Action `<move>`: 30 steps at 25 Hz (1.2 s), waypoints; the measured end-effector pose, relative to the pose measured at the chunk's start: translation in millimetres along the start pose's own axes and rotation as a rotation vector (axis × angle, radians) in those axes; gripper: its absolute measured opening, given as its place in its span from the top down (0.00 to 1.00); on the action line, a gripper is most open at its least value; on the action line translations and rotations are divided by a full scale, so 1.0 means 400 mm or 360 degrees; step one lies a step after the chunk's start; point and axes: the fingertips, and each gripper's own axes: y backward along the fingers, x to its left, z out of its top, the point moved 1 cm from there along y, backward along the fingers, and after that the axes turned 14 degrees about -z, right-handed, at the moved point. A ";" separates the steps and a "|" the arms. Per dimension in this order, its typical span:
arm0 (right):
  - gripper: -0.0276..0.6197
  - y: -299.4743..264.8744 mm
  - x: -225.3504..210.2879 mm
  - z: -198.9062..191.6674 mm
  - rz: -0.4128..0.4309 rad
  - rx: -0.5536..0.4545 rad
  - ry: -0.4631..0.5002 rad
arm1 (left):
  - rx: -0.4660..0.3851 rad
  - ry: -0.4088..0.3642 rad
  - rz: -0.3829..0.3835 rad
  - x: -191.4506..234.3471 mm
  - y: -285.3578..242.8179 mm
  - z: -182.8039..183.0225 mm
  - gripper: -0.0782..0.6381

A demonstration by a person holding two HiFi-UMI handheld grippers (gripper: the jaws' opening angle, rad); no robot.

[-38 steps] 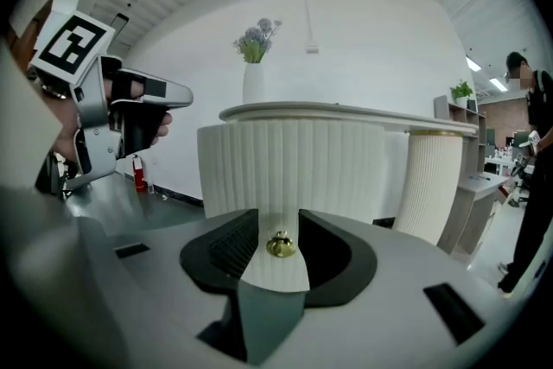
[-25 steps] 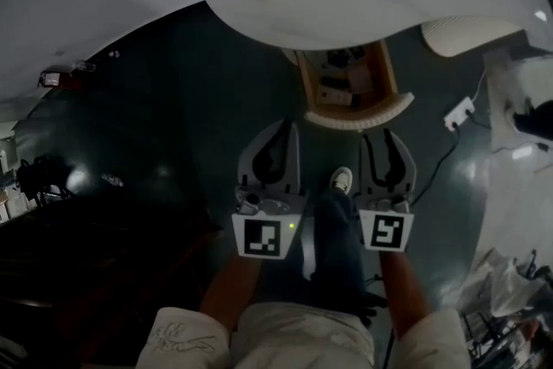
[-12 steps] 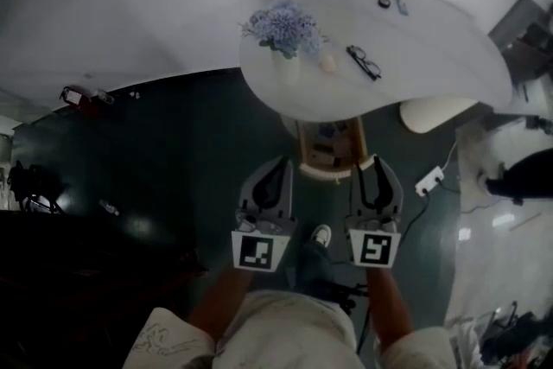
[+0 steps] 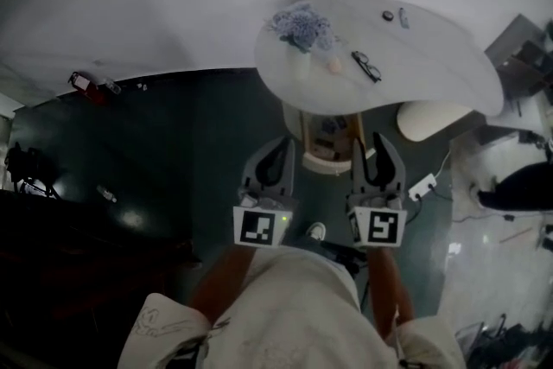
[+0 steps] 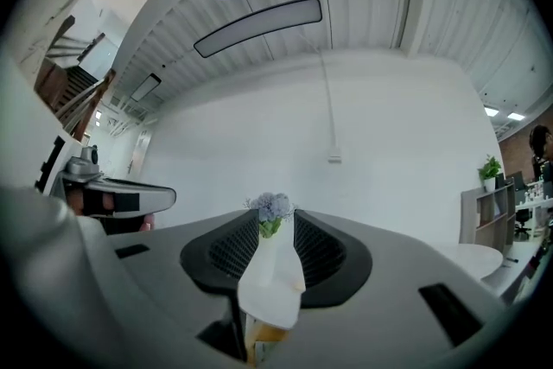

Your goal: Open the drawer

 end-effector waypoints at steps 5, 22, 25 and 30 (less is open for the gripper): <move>0.76 0.000 -0.006 0.026 -0.0007 -0.0040 0.0018 | -0.0018 -0.0032 -0.0017 -0.012 -0.001 0.012 0.90; 0.86 -0.040 0.005 0.033 -0.0083 0.0016 0.0021 | -0.0060 -0.0015 -0.0056 0.048 -0.059 0.038 0.90; 0.93 -0.039 0.010 0.028 -0.0085 0.0030 0.0022 | -0.0072 -0.0005 -0.0062 0.048 -0.057 0.038 0.90; 0.95 -0.039 0.021 0.026 -0.0069 0.0039 0.0046 | -0.0080 -0.0006 -0.0067 0.050 -0.049 0.040 0.90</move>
